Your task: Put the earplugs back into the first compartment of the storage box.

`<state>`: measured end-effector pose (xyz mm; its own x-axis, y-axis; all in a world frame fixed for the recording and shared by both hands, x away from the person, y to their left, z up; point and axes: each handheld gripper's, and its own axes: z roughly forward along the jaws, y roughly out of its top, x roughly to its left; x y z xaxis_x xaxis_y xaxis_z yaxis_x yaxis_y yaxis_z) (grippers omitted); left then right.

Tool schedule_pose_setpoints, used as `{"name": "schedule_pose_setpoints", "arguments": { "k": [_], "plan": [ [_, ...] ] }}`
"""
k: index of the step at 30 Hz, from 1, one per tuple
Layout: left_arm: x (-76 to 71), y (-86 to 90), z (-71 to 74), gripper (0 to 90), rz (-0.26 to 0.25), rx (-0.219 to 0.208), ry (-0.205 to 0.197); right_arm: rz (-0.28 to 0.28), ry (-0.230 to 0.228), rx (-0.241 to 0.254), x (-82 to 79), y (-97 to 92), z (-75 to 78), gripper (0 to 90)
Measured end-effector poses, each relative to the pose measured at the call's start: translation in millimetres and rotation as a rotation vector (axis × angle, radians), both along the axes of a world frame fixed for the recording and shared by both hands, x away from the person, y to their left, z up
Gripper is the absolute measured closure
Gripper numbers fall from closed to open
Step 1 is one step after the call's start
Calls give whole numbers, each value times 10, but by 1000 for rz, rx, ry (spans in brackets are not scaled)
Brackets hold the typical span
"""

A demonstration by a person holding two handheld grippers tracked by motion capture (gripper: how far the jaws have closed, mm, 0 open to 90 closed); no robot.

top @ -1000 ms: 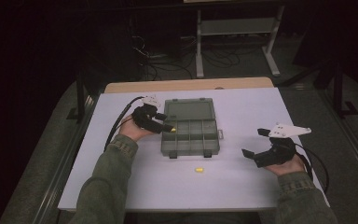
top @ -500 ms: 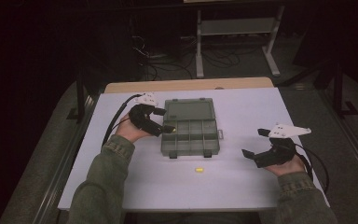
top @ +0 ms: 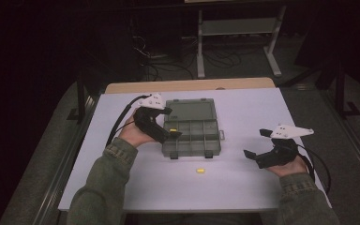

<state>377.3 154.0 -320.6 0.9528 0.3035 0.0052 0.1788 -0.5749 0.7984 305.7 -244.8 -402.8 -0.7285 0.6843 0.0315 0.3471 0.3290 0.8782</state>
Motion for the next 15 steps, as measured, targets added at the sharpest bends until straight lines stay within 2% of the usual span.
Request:
{"name": "schedule_pose_setpoints", "arguments": {
  "k": [6,9,11,15],
  "plan": [
    [-85,-131,-20,0,-38,15,-12,-2,-2,3,-5,0,5,0],
    [-136,-207,-56,0,-64,8,-6,-3,-2,4,-6,-3,6,0],
    [-179,-286,-109,0,-88,30,-6,-3,-3,4,-6,-5,7,0],
    [-203,-348,-164,0,-102,40,-1,-2,-1,5,-7,-4,7,0]
  ]
}}
